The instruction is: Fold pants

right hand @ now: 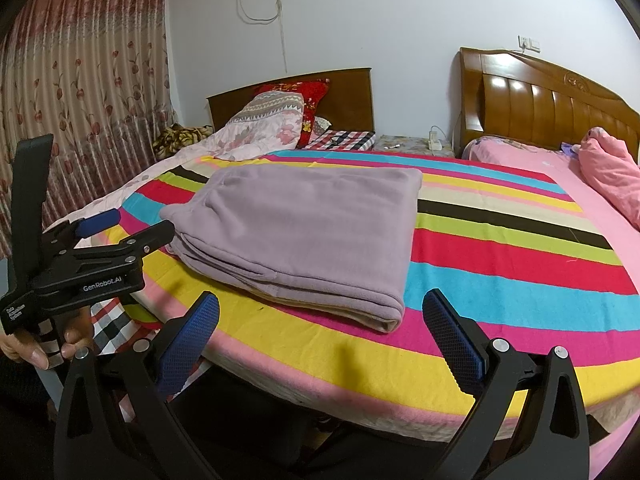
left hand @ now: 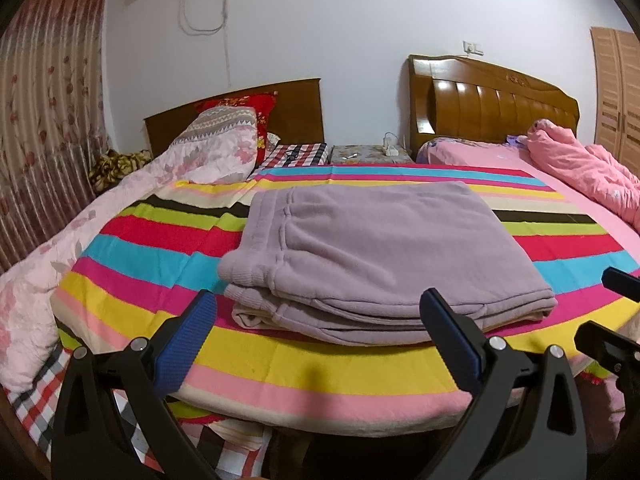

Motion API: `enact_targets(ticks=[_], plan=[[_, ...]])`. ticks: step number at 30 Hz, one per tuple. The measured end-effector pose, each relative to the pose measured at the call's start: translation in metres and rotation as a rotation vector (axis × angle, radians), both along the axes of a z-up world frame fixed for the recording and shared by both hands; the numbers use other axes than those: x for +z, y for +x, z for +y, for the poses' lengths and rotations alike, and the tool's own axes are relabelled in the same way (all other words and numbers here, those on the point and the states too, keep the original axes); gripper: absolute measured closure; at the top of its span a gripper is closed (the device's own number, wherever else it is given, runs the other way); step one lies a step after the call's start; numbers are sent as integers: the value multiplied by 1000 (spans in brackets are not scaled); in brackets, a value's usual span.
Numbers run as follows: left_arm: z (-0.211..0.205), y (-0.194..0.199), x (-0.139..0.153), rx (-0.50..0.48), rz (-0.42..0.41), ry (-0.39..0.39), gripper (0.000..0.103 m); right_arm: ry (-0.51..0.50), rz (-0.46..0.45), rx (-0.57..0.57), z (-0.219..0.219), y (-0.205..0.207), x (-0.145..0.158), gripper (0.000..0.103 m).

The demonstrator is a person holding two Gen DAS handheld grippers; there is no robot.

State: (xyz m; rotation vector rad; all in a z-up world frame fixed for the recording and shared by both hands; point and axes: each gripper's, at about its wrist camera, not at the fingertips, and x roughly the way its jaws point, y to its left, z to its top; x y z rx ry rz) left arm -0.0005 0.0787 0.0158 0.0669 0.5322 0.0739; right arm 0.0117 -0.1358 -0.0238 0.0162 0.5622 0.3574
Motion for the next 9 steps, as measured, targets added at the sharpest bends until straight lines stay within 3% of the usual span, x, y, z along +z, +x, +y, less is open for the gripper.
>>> enact_targets(ticks=[9], plan=[[14,8,-7,15,45,-27,2,15,-13,-26,-6,-5,3,4]])
